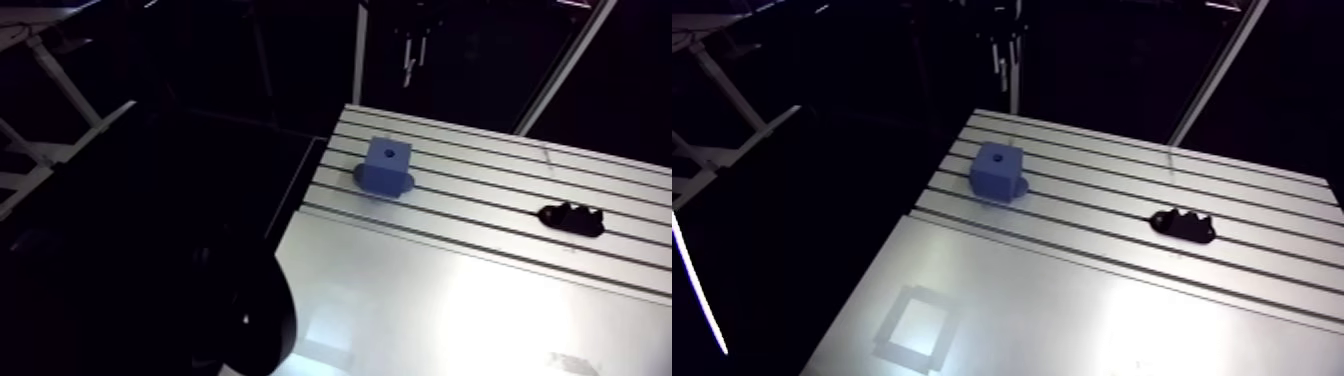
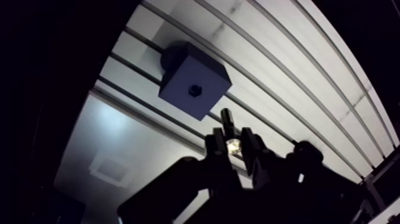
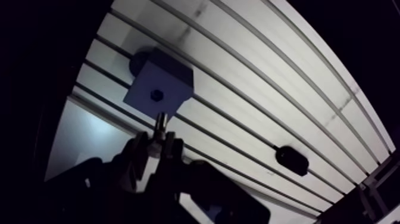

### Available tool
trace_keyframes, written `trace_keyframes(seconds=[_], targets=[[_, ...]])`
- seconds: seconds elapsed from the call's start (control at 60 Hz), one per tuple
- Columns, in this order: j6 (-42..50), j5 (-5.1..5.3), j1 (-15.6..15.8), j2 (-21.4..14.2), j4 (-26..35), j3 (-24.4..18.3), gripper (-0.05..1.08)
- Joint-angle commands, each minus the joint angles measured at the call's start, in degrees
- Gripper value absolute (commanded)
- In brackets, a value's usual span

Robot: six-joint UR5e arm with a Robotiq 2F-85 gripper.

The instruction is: Pick up the M10 bolt and insert it into the hex recess until seated.

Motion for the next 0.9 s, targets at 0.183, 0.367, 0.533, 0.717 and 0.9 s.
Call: trace_keyframes(seconds=[0.183, 0.367, 0.533, 0.717, 0.9], targets=[[0.64, -0.28, 0.39, 0.38, -0.4, -0.73, 1.08], [0.72, -0.26, 0.47, -0.3, -0.44, 1.39, 1.08], [0.8, -0.35, 0.47, -0.42, -0.71, 2.65, 1.08], [0.81, -0.37, 0.4, -0.5, -1.29, 4.22, 1.08], [0.81, -0.18, 0.47, -0.59, -3.33, 5.32, 1.08]])
